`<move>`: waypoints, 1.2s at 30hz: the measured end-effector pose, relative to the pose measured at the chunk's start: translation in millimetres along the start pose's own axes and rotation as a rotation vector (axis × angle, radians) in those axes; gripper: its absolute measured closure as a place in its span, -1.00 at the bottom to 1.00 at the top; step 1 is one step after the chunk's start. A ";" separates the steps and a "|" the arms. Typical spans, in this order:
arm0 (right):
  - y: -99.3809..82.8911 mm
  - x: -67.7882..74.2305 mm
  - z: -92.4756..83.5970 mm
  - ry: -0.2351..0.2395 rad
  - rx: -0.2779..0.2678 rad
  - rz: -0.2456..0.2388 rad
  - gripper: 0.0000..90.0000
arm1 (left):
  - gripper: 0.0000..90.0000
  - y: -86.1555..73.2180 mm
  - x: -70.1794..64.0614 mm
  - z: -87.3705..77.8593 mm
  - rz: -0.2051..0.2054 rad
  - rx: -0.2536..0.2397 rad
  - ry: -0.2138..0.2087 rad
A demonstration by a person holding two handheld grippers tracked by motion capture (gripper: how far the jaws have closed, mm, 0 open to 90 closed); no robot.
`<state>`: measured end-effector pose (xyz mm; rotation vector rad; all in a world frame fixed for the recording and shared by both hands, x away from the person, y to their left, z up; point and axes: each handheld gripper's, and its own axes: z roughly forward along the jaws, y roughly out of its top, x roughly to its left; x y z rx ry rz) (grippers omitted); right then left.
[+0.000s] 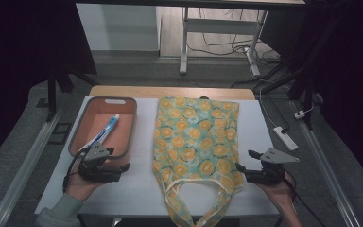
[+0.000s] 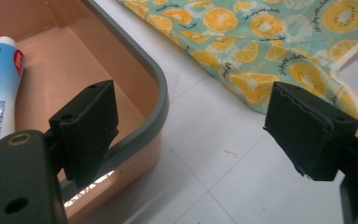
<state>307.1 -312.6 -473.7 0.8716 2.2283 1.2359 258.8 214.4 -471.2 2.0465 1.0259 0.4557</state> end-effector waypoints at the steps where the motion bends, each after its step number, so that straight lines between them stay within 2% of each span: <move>1: 0.0 0.0 0.0 0.000 0.000 0.000 -0.39 | -0.61 0.1 0.3 0.0 -0.002 -0.001 0.000; 5: -2.8 0.0 2.1 0.007 0.009 -0.008 -0.39 | -0.61 1.8 2.8 -0.8 -0.004 -0.006 0.002; 9: -4.3 -1.2 2.3 0.007 0.016 0.006 -0.39 | -0.61 2.1 4.5 -3.2 -0.014 -0.016 0.005; 12: -4.6 -1.0 2.9 0.005 0.019 -0.003 -0.39 | -0.61 2.7 4.8 -4.2 -0.006 -0.013 0.007; 15: -2.2 -1.2 4.7 0.007 0.016 -0.006 -0.38 | -0.61 2.3 4.7 -7.9 0.002 -0.016 0.009; 21: 5.5 3.8 8.6 0.010 0.009 -0.025 -0.37 | -0.60 -1.7 4.1 -16.1 -0.014 -0.031 0.004; 26: 14.3 4.8 14.5 0.012 -0.004 -0.045 -0.37 | -0.59 2.9 1.7 -17.7 0.020 -0.028 -0.010; 28: 15.7 5.6 15.3 0.021 -0.011 -0.039 -0.37 | -0.58 5.4 1.1 -17.6 0.026 -0.031 -0.014; 33: 10.2 12.0 12.8 0.035 -0.003 -0.043 -0.37 | -0.58 11.0 -2.7 -10.5 0.046 -0.019 -0.023; 36: 6.3 16.6 11.4 0.045 0.002 -0.032 -0.37 | -0.58 18.7 -8.1 -6.9 0.064 -0.019 -0.048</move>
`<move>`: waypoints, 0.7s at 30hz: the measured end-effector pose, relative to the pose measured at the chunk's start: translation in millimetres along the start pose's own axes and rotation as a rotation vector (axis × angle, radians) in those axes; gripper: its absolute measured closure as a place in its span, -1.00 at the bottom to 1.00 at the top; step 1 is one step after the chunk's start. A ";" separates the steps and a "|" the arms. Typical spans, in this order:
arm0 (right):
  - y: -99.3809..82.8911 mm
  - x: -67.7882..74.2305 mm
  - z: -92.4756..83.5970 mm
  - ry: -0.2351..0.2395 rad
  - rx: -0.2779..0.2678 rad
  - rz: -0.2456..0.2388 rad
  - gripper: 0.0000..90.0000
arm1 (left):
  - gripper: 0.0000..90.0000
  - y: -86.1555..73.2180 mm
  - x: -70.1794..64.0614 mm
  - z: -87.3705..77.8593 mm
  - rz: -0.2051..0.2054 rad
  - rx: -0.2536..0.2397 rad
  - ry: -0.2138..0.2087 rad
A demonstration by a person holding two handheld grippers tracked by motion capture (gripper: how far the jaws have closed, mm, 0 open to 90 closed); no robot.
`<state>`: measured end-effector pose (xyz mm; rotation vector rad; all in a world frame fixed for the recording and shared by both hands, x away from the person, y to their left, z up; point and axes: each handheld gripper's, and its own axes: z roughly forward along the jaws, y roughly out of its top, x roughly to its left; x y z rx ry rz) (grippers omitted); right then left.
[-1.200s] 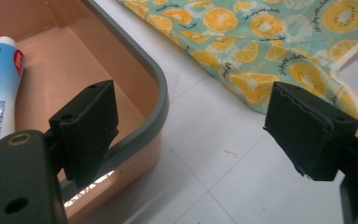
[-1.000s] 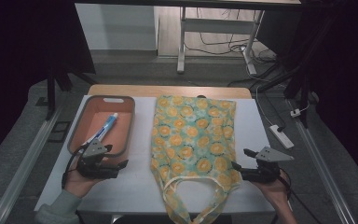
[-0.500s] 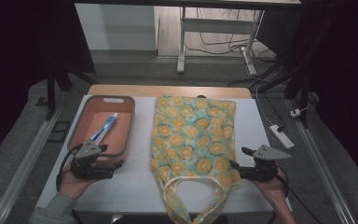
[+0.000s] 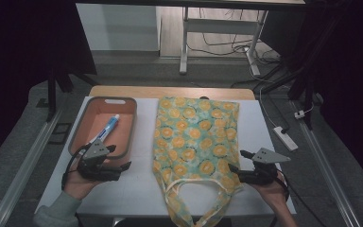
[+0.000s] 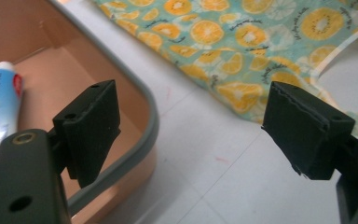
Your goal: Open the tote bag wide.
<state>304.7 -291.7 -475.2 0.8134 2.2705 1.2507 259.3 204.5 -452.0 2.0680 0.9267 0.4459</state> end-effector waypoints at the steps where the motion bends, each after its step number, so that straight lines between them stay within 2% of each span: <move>1: -0.5 2.0 -0.7 0.000 0.005 -0.004 -0.37 | -0.58 0.0 0.0 0.0 0.000 0.000 0.000; 5: 2.8 8.8 -0.1 0.011 0.001 -0.018 -0.37 | -0.58 11.6 -13.7 6.4 0.053 0.002 -0.046; 11: 7.4 16.2 3.5 0.031 0.000 -0.028 -0.37 | -0.57 20.3 -25.6 15.9 0.099 0.016 -0.085; 13: 8.1 18.2 4.9 0.042 0.001 -0.031 -0.37 | -0.56 23.9 -33.6 23.0 0.128 0.028 -0.110; 16: 8.5 21.2 7.8 0.055 0.006 -0.037 -0.37 | -0.56 26.2 -39.0 28.2 0.147 0.039 -0.131; 17: 8.6 22.2 8.7 0.058 0.009 -0.040 -0.37 | -0.56 29.1 -44.4 33.6 0.163 0.048 -0.154; 21: 9.3 25.9 11.5 0.068 0.013 -0.048 -0.37 | -0.55 34.6 -56.2 48.2 0.202 0.087 -0.201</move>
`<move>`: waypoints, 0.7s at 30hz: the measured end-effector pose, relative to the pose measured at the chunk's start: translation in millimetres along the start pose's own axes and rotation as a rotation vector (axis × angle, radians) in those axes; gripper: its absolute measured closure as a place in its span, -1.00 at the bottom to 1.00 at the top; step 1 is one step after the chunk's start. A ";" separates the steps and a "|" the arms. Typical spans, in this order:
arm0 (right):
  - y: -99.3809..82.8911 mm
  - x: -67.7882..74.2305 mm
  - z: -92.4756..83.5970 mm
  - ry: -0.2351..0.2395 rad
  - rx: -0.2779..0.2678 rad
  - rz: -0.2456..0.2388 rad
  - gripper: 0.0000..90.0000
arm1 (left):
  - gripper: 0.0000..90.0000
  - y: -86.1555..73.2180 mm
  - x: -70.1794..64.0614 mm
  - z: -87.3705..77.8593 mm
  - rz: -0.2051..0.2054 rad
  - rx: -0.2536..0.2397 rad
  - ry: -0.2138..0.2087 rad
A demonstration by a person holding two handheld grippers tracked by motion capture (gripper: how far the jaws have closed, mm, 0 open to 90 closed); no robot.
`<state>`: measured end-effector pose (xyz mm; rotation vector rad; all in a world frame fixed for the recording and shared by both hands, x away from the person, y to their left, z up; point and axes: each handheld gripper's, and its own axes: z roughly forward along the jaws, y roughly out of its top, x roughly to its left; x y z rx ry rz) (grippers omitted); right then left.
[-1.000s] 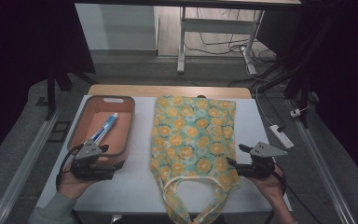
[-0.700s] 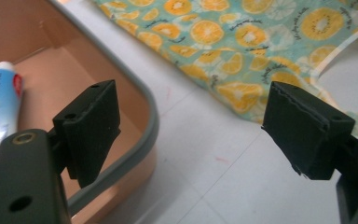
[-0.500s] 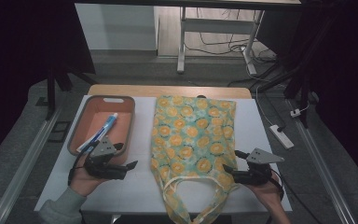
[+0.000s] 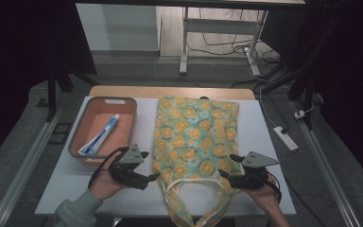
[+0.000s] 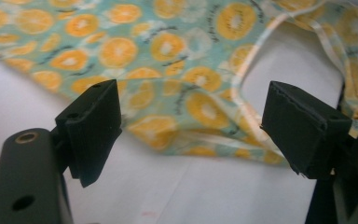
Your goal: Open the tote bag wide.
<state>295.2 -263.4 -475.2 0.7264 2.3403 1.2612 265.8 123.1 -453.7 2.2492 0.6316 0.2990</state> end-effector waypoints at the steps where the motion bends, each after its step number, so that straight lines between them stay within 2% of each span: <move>1: 0.3 0.9 0.5 0.002 0.003 -0.004 -0.37 | -0.56 2.0 -2.5 4.5 0.007 0.011 -0.012; 4: 1.3 3.7 1.6 0.008 0.001 -0.009 -0.37 | -0.55 5.5 -7.6 13.3 0.030 0.037 -0.036; 6: 2.1 5.4 2.2 0.014 0.001 -0.014 -0.37 | -0.55 9.6 -16.4 27.3 0.057 0.072 -0.071; 11: 2.6 9.1 4.1 0.024 0.008 -0.023 -0.37 | -0.53 11.9 -30.4 44.1 0.101 0.131 -0.101; 12: 2.4 9.3 4.4 0.026 0.010 -0.025 -0.37 | -0.51 11.9 -30.4 44.1 0.101 0.131 -0.101; 13: 2.1 9.7 4.8 0.030 0.008 -0.026 -0.37 | -0.50 8.9 -34.2 48.4 0.102 0.151 -0.108; 16: 2.1 10.9 7.1 0.045 0.003 -0.030 -0.37 | -0.46 5.3 -35.5 53.8 0.100 0.181 -0.091; 17: 2.5 11.4 8.1 0.047 0.008 -0.034 -0.37 | -0.42 2.4 -33.8 59.1 0.076 0.197 -0.071; 18: 2.8 11.9 9.2 0.050 0.011 -0.037 -0.37 | -0.38 2.4 -33.8 59.1 0.076 0.197 -0.071; 19: 3.1 11.9 10.1 0.052 0.012 -0.044 -0.37 | -0.33 0.7 -32.3 61.8 0.059 0.201 -0.068; 21: 3.6 11.6 10.7 0.054 0.013 -0.045 -0.37 | -0.15 -4.2 -28.9 70.2 0.029 0.234 -0.044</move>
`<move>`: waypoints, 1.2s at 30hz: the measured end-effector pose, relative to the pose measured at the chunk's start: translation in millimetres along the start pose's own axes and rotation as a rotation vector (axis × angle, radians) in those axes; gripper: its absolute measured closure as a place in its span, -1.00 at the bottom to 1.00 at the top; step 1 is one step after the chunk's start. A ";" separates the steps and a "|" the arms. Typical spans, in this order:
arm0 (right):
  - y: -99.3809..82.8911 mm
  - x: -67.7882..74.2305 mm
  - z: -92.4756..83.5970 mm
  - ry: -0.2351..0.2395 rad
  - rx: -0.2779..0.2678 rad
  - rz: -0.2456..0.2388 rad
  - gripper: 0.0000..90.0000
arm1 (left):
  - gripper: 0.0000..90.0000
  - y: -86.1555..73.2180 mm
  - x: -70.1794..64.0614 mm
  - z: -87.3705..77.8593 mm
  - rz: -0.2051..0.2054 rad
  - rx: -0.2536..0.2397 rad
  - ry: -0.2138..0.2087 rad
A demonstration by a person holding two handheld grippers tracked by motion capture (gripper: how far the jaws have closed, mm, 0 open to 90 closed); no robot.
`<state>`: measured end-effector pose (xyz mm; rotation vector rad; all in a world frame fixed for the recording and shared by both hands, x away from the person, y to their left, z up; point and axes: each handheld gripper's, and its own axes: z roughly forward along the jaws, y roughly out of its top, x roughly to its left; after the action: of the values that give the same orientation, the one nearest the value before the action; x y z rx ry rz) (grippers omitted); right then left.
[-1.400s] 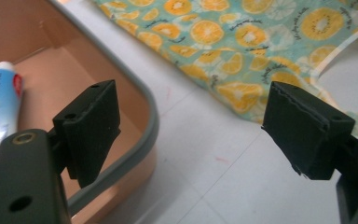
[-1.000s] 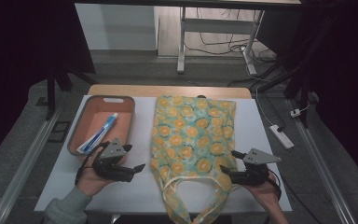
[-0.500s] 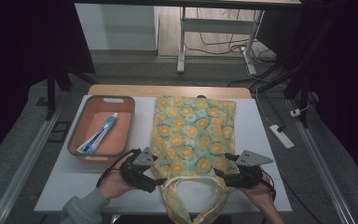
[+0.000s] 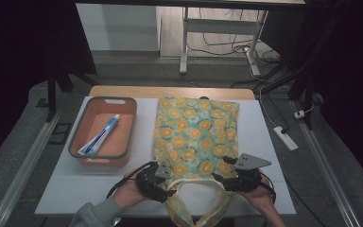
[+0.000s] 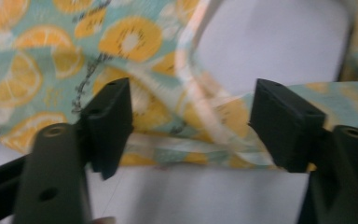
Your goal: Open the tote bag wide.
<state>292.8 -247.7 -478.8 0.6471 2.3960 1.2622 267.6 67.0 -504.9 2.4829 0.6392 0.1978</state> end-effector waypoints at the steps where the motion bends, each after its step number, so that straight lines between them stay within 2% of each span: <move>1: 0.2 -0.2 -0.2 0.001 -0.001 0.001 -0.37 | -0.05 -1.0 0.4 2.0 -0.001 0.007 0.000; 7: 0.5 -0.4 -2.1 -0.003 -0.007 -0.004 -0.37 | 0.81 -3.0 0.9 8.4 -0.008 0.044 -0.045; 8: 0.6 -0.2 -2.5 -0.002 -0.007 -0.004 -0.37 | 0.91 -2.8 0.5 8.5 -0.006 0.048 -0.063; 9: 0.6 0.0 -2.8 -0.001 -0.008 -0.005 -0.37 | 0.96 -2.8 0.5 8.5 -0.006 0.048 -0.063; 13: 1.6 1.4 -4.1 0.001 -0.010 -0.011 -0.37 | 0.97 -1.7 1.1 -0.1 -0.030 0.005 -0.094; 16: 4.0 3.8 -5.1 0.010 -0.014 -0.013 -0.37 | 0.97 -0.6 1.6 -8.8 -0.036 -0.033 -0.091; 18: 7.1 8.2 -4.3 0.034 -0.009 -0.014 -0.37 | 0.97 0.4 3.7 -20.9 -0.050 -0.086 -0.089; 19: 9.2 12.1 -3.5 0.050 -0.007 -0.024 -0.37 | 0.97 0.4 3.7 -20.9 -0.050 -0.086 -0.089; 21: 13.5 21.1 -1.1 0.079 0.002 -0.051 -0.37 | 0.97 1.6 7.2 -30.3 -0.072 -0.136 -0.092; 25: 21.0 39.9 3.4 0.166 0.012 -0.056 -0.37 | 0.97 3.4 11.0 -38.4 -0.087 -0.174 -0.075; 26: 23.0 46.4 4.7 0.193 0.014 -0.053 -0.37 | 0.97 5.5 13.8 -42.8 -0.099 -0.199 -0.071; 29: 30.3 69.2 9.5 0.267 0.032 -0.096 -0.39 | 0.97 11.2 18.9 -47.8 -0.109 -0.227 -0.065; 31: 34.2 82.6 13.5 0.301 0.046 -0.109 -0.41 | 0.97 15.7 22.4 -51.1 -0.112 -0.246 -0.060; 36: 36.1 105.4 29.8 0.316 0.110 -0.114 -0.45 | 0.97 26.3 30.3 -57.7 -0.118 -0.281 -0.046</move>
<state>228.4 -152.1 -474.8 0.3550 2.7301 1.2712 289.0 90.6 -442.2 2.1683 0.6866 0.1713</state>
